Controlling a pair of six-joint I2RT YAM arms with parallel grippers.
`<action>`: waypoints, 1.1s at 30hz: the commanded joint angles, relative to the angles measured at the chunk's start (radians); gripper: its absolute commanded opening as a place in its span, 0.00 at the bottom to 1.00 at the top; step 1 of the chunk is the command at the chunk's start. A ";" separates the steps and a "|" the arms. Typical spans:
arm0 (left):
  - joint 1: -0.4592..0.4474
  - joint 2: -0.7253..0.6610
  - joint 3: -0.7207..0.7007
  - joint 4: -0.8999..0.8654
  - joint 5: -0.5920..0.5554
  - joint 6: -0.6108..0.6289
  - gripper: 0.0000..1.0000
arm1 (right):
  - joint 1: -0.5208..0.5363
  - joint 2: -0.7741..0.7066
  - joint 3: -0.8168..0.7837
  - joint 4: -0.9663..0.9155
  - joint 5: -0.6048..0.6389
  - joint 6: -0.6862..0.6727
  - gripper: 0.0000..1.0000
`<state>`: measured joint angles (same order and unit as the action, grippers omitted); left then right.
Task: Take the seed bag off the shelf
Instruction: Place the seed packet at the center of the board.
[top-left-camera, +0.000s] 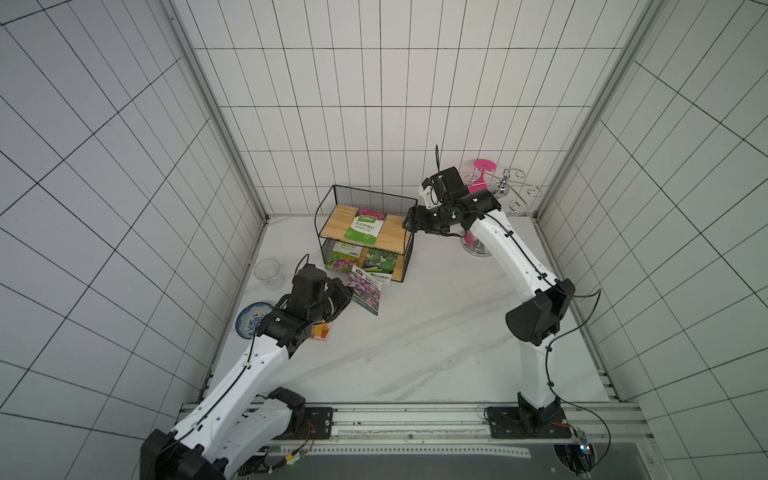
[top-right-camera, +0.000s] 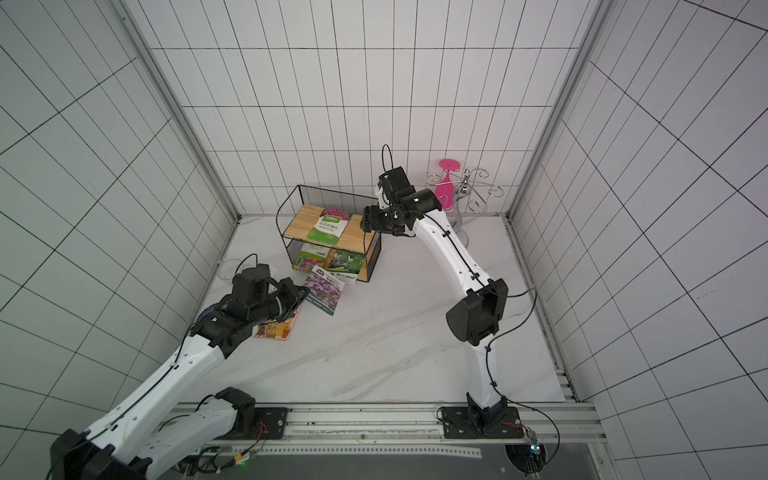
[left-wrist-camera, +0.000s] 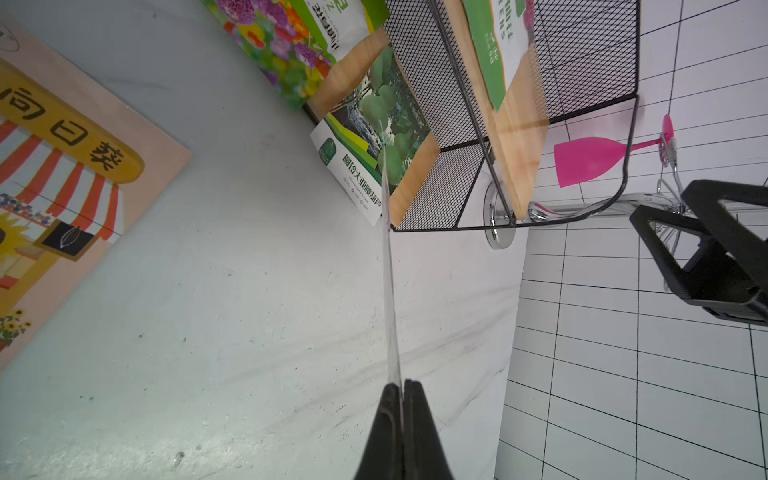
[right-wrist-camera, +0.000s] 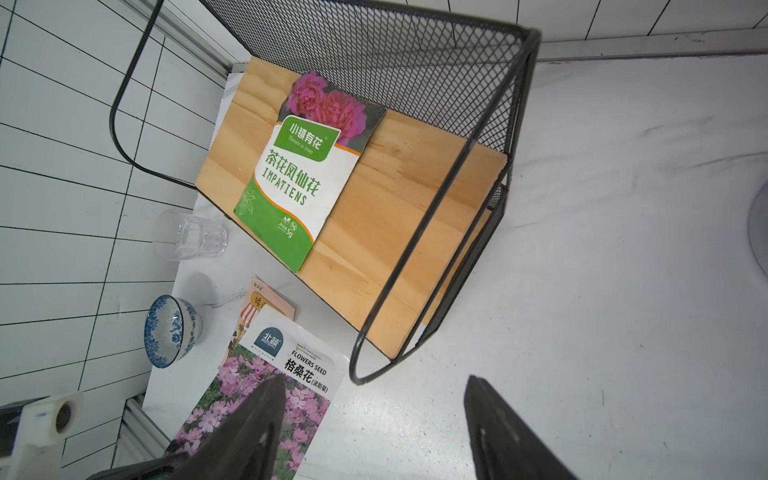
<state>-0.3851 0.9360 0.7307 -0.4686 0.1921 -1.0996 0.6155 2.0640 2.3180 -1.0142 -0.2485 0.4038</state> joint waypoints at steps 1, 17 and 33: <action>-0.009 0.005 -0.045 0.045 0.014 -0.021 0.00 | 0.008 -0.034 -0.033 -0.006 0.009 -0.006 0.72; -0.166 0.294 -0.069 0.208 -0.012 -0.165 0.00 | 0.013 -0.063 -0.075 -0.007 0.035 -0.019 0.72; -0.160 0.248 -0.068 -0.080 -0.105 -0.228 0.92 | 0.014 -0.058 -0.056 -0.014 0.036 -0.028 0.72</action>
<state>-0.5488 1.2133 0.6380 -0.4595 0.1207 -1.3235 0.6231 2.0327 2.2608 -1.0149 -0.2214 0.3889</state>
